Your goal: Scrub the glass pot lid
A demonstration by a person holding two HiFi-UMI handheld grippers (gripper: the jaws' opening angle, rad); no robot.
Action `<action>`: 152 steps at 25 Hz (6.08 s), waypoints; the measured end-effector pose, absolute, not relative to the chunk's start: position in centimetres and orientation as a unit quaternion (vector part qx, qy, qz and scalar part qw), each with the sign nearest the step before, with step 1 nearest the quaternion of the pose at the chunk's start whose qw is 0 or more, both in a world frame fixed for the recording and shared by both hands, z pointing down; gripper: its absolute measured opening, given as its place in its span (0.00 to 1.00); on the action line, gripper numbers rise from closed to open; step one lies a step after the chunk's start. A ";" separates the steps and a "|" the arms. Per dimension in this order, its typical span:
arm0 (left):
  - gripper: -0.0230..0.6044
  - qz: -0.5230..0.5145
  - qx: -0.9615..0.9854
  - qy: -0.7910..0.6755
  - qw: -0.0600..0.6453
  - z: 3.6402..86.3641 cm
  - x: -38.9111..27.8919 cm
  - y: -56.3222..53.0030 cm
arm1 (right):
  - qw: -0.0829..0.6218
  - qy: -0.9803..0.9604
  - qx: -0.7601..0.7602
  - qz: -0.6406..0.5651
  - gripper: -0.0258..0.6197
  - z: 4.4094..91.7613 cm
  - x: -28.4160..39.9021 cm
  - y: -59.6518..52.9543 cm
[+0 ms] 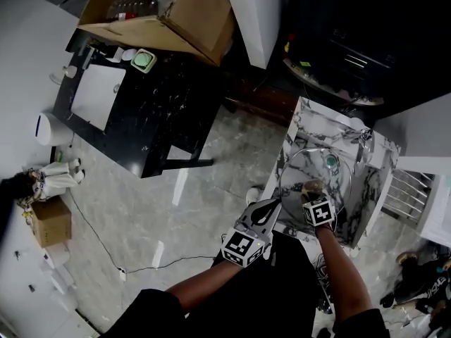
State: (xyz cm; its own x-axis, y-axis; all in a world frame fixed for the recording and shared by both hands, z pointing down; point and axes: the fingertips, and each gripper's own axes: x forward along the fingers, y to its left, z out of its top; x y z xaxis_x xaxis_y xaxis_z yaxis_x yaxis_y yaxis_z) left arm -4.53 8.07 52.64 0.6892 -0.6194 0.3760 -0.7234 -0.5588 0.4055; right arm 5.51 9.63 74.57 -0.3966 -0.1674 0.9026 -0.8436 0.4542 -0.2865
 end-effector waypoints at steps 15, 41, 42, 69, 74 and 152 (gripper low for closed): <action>0.06 0.110 0.871 -0.393 0.275 53.6 -5.6 6.8 | 0.413 -0.749 0.329 0.401 0.13 74.2 2.3 8.3; 0.06 0.124 0.865 -0.397 0.281 54.2 -5.4 3.7 | 0.372 -0.761 0.318 0.426 0.13 74.0 0.0 4.3; 0.06 0.125 0.865 -0.398 0.281 54.2 -5.4 3.5 | 0.372 -0.762 0.318 0.425 0.13 74.0 0.0 4.0; 0.06 0.117 0.857 -0.409 0.291 54.3 -5.3 2.4 | 0.360 -0.768 0.362 0.387 0.13 74.2 3.6 -0.9; 0.06 0.117 0.859 -0.403 0.294 54.3 -4.5 2.6 | 0.346 -0.764 0.379 0.391 0.13 74.2 4.8 -1.5; 0.06 0.115 0.887 -0.354 0.274 52.4 0.9 10.2 | 0.368 -0.688 0.469 0.413 0.13 74.5 16.8 7.8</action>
State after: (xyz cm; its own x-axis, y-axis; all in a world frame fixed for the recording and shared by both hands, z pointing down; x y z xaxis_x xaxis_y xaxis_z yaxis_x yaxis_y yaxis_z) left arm 0.95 10.17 52.40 0.7227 -0.5650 0.3981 -0.6911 -0.5986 0.4051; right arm 16.78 7.77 74.47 -0.2886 -0.3414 0.8945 -0.9499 0.2191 -0.2229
